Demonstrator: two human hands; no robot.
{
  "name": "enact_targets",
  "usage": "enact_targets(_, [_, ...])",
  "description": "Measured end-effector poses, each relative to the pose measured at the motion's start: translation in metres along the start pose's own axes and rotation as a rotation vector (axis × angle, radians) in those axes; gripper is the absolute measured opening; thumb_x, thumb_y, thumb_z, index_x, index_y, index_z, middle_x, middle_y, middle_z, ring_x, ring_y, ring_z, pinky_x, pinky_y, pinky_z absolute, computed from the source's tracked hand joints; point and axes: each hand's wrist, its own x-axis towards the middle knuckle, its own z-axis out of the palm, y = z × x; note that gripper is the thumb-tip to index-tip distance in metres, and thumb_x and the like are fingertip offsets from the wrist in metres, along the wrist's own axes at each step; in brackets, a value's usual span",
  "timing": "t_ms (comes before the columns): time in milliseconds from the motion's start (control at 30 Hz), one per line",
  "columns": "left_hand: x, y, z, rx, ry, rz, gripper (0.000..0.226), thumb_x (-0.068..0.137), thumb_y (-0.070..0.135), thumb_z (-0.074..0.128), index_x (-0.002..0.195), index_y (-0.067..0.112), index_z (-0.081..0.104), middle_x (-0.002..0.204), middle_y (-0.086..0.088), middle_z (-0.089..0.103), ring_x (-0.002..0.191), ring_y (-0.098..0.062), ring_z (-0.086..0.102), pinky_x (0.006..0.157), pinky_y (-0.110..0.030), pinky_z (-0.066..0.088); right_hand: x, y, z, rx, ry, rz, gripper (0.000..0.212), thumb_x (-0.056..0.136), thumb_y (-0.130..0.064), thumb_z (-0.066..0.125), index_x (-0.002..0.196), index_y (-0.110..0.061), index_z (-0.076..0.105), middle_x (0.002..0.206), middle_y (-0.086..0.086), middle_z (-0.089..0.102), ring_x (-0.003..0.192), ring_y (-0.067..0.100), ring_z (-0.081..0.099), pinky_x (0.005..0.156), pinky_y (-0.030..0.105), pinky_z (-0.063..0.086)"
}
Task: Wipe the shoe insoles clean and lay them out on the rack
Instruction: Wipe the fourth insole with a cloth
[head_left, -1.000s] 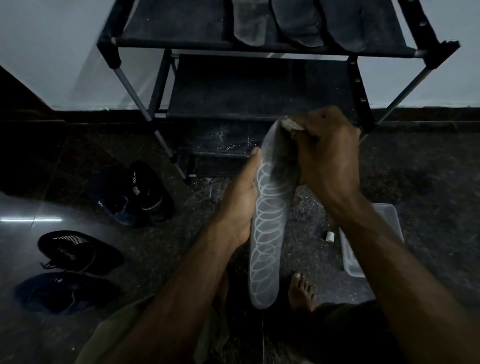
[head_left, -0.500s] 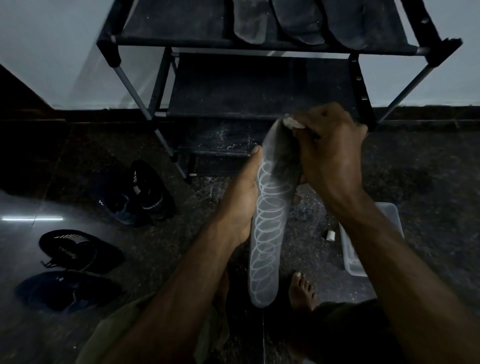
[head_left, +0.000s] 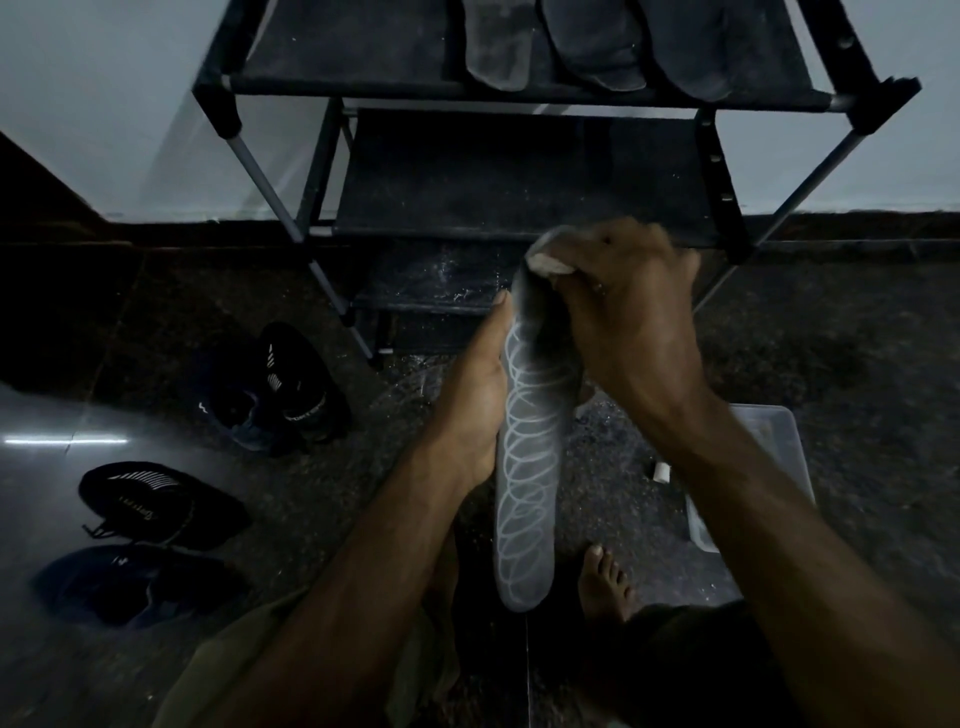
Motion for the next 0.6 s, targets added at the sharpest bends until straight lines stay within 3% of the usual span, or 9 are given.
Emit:
enact_targets(67, [0.001, 0.003, 0.0, -0.005, 0.013, 0.003, 0.042, 0.099, 0.052, 0.038, 0.112, 0.02, 0.062, 0.102, 0.0, 0.069, 0.093, -0.012, 0.067, 0.084, -0.027, 0.055, -0.004, -0.011, 0.004, 0.029, -0.008, -0.089, 0.019, 0.092, -0.022, 0.06, 0.105, -0.022, 0.074, 0.103, 0.0, 0.068, 0.097, 0.021, 0.057, 0.081, 0.043, 0.041])
enact_targets(167, [0.002, 0.004, 0.004, -0.022, 0.08, 0.026, 0.063, 0.085, 0.058, 0.051, 0.122, 0.008, 0.062, 0.122, -0.024, 0.062, 0.114, -0.033, 0.061, 0.099, -0.047, 0.048, -0.003, -0.011, 0.004, -0.014, 0.002, -0.091, 0.019, 0.092, -0.022, 0.061, 0.106, -0.023, 0.073, 0.102, 0.0, 0.068, 0.096, 0.023, 0.057, 0.081, 0.039, 0.034])
enact_targets(267, [0.003, 0.001, 0.003, -0.025, 0.04, 0.012, 0.048, 0.094, 0.055, 0.048, 0.104, 0.015, 0.071, 0.104, -0.012, 0.071, 0.098, -0.025, 0.066, 0.082, -0.038, 0.054, 0.003, 0.005, -0.001, -0.078, 0.035, 0.023, 0.025, 0.092, -0.025, 0.052, 0.109, -0.028, 0.071, 0.107, -0.001, 0.068, 0.101, 0.026, 0.057, 0.087, 0.048, 0.038])
enact_targets(367, [0.002, -0.002, 0.003, -0.023, 0.0, 0.002, 0.05, 0.102, 0.047, 0.031, 0.107, 0.014, 0.069, 0.105, -0.01, 0.07, 0.1, -0.026, 0.064, 0.085, -0.037, 0.055, 0.006, 0.019, -0.005, -0.081, 0.089, 0.126, 0.025, 0.091, -0.022, 0.054, 0.108, -0.027, 0.072, 0.105, 0.001, 0.069, 0.103, 0.027, 0.058, 0.089, 0.049, 0.038])
enact_targets(500, [0.0, 0.003, 0.006, -0.019, 0.017, 0.007, 0.047, 0.101, 0.046, 0.033, 0.108, 0.013, 0.067, 0.103, -0.007, 0.071, 0.095, -0.022, 0.067, 0.075, -0.032, 0.058, 0.007, 0.018, -0.004, -0.016, 0.067, 0.122, 0.022, 0.092, -0.026, 0.057, 0.109, -0.028, 0.071, 0.105, -0.004, 0.07, 0.1, 0.022, 0.061, 0.087, 0.051, 0.044])
enact_targets(600, [-0.003, 0.01, 0.012, -0.001, 0.049, 0.07, 0.05, 0.102, 0.044, 0.036, 0.127, 0.005, 0.055, 0.113, -0.013, 0.057, 0.106, -0.025, 0.054, 0.103, -0.043, 0.047, 0.002, -0.004, 0.002, 0.056, 0.011, -0.006, 0.02, 0.094, -0.026, 0.058, 0.107, -0.025, 0.072, 0.106, -0.003, 0.07, 0.099, 0.019, 0.06, 0.086, 0.046, 0.043])
